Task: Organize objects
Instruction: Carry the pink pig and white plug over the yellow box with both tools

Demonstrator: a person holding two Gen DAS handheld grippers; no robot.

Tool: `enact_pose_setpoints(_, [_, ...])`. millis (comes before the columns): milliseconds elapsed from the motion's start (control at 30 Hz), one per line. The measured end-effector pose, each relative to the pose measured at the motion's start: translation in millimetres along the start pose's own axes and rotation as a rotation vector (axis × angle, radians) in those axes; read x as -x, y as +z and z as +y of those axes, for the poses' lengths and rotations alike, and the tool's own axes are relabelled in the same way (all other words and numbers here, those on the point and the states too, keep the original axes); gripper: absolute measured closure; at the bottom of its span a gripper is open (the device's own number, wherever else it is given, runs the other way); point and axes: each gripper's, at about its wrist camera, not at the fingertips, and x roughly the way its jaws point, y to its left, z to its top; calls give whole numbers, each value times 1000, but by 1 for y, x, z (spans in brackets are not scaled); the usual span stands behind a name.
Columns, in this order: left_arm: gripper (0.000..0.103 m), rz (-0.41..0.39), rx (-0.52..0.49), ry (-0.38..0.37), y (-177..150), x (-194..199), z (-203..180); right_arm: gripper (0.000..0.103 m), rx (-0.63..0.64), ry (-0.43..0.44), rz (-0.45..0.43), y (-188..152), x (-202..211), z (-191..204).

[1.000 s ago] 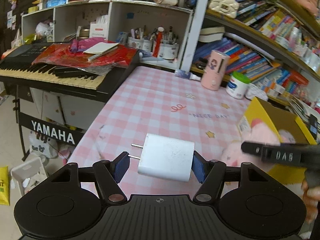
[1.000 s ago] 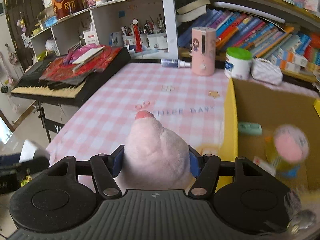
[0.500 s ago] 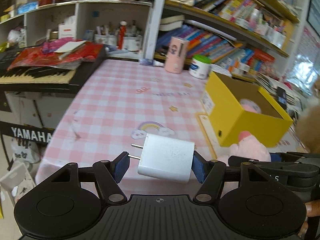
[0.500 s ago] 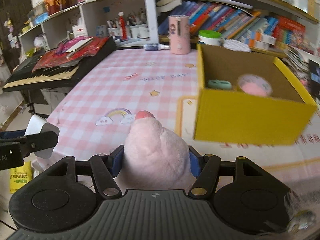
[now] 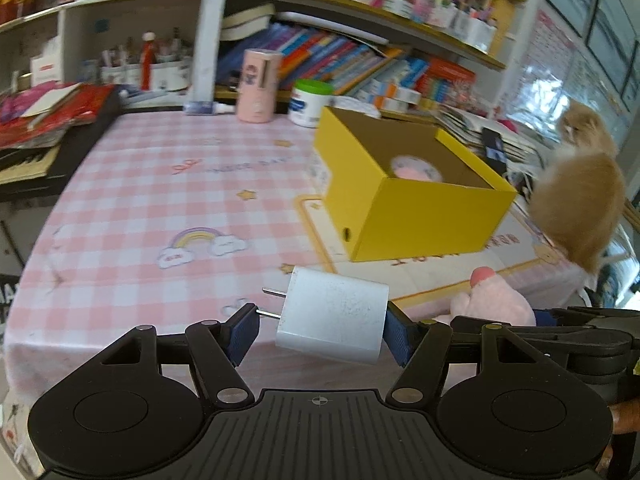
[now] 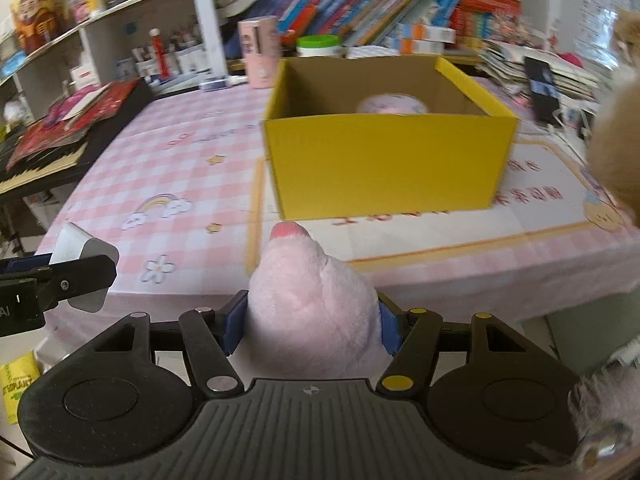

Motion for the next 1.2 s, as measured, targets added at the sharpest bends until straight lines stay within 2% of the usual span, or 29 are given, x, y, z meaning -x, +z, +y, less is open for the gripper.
enact_pose_setpoints(400, [38,22,-62,-48,15,-30,-45,41,-54,-46,1,3,1,-46])
enact_pose_setpoints(700, [38,23,-76,-45,26,-47,-69,41,-61,-42,3,17,-6,-76])
enact_pose_setpoints(967, [38,-45,-117,-67,45,-47,-94,41,-66,-28,-19,32,-9,-94])
enact_pose_setpoints(1200, [38,-123,-139,-88,72,-50,-116,41,-87,-25,-103,57,-2,-118])
